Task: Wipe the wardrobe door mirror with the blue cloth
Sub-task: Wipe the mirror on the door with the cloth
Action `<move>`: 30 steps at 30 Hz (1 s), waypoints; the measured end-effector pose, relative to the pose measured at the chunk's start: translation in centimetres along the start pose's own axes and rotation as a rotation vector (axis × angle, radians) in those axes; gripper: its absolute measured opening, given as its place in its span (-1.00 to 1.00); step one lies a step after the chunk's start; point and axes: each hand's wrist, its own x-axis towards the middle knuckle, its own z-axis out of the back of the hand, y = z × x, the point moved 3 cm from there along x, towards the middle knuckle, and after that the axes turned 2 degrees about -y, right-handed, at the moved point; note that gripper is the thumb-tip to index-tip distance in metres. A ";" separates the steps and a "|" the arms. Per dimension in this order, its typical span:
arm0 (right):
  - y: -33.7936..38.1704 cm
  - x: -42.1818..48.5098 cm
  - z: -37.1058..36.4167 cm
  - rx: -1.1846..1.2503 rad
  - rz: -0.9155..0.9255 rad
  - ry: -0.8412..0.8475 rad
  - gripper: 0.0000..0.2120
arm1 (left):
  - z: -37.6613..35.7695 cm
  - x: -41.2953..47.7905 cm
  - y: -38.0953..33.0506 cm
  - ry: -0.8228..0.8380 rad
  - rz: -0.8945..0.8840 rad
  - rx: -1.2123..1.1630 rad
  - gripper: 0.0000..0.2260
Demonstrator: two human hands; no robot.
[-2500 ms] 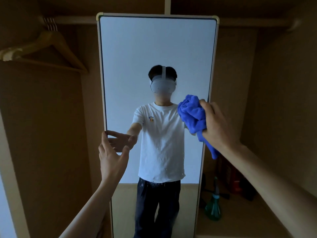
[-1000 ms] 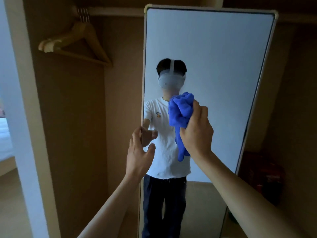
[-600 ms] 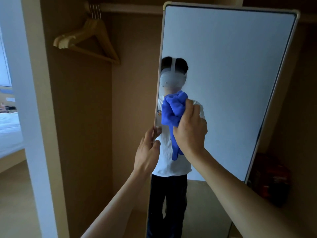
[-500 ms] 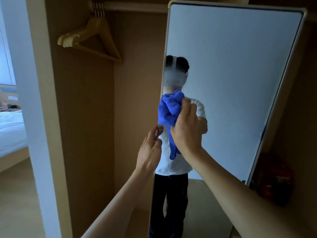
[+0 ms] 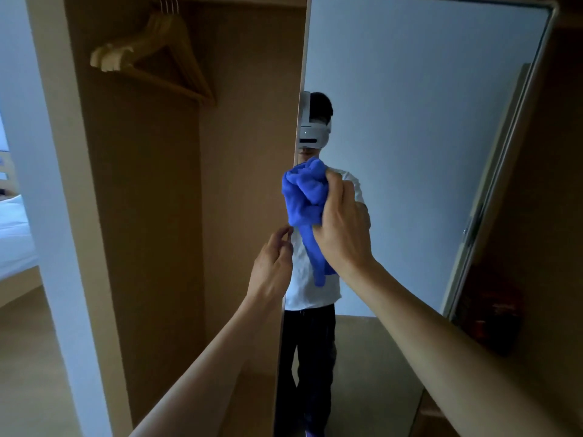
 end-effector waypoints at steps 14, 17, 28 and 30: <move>-11.8 -1.6 5.4 0.188 -0.377 -0.027 -0.60 | -2.1 0.3 0.7 -0.186 -0.064 0.089 -0.85; -14.4 -2.4 6.9 0.170 -0.420 -0.050 -0.54 | -2.8 0.2 0.7 -0.246 -0.069 0.123 -0.90; -20.6 -2.7 12.1 0.376 -0.273 -0.277 -0.82 | -3.6 -0.1 0.8 -0.298 -0.064 0.229 -0.72; -20.6 -2.7 12.1 0.336 -0.235 -0.318 -0.74 | -3.8 -0.3 0.9 -0.292 -0.058 0.233 -0.69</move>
